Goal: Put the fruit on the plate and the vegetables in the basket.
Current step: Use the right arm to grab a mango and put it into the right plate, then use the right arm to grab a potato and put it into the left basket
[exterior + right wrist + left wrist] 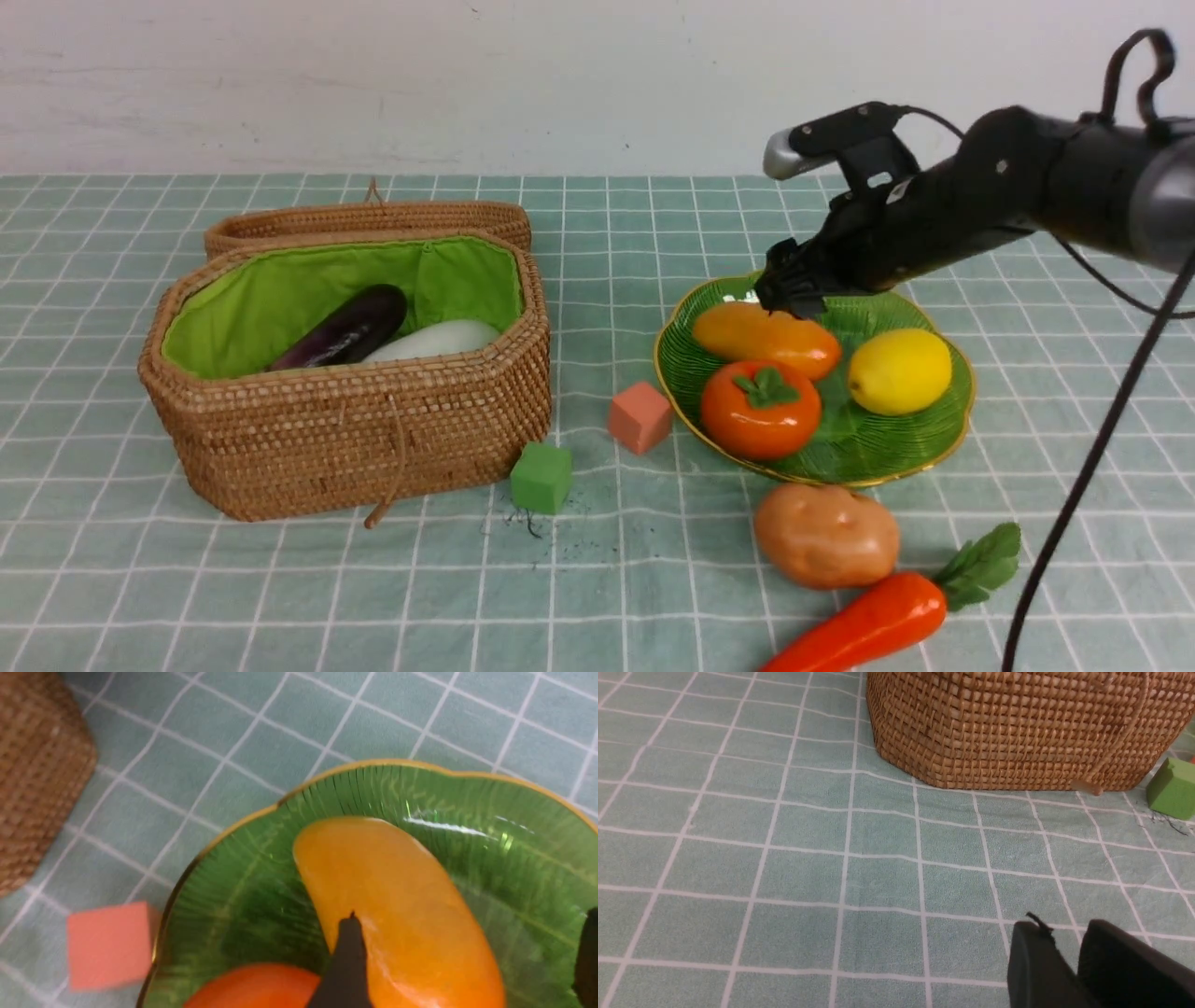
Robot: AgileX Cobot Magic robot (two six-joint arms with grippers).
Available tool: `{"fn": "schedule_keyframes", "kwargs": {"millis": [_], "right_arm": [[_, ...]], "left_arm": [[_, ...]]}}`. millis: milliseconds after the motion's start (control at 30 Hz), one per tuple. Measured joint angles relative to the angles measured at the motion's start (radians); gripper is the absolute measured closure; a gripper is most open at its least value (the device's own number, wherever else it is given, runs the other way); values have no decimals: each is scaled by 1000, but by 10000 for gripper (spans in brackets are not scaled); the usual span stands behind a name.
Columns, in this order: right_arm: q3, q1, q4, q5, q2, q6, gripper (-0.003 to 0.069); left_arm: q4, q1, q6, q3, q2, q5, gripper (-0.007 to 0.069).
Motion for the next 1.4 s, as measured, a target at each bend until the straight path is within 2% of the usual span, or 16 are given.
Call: {"fn": "schedule_keyframes", "kwargs": {"millis": [200, 233, 333, 433, 567, 700, 767, 900, 933, 1000, 1067, 1167, 1267, 1400], "right_arm": [[-2, 1, -85, 103, -199, -31, 241], [-3, 1, -108, 176, -251, -61, 284], [-7, 1, -104, 354, -303, -144, 356], [22, 2, -58, 538, -309, -236, 402], [124, 24, -38, 629, -305, -344, 417], [271, 108, -55, 542, -304, -379, 381], [326, 169, -85, 451, -304, -383, 337], [395, 262, -186, 285, -304, -372, 196], [399, 269, -198, 269, -304, -368, 187], [410, 288, -275, 192, -298, -304, 62], [410, 289, -330, 162, -288, -252, 2], [412, 289, -392, 160, -264, -203, -19], [412, 289, -419, 161, -232, -175, -10], [412, 289, -431, 161, -163, -164, 43]], "left_arm": [[0, 0, 0, 0, 0, 0, 470], [0, 0, 0, 0, 0, 0, 469], [0, 0, 0, 0, 0, 0, 468], [0, 0, 0, 0, 0, 0, 463], [0, 0, 0, 0, 0, 0, 460], [0, 0, 0, 0, 0, 0, 461], [0, 0, 0, 0, 0, 0, 461], [0, 0, 0, 0, 0, 0, 461], [0, 0, 0, 0, 0, 0, 461], [0, 0, 0, 0, 0, 0, 461], [0, 0, 0, 0, 0, 0, 461], [0, 0, 0, 0, 0, 0, 461], [0, 0, 0, 0, 0, 0, 461], [0, 0, 0, 0, 0, 0, 461]]}}
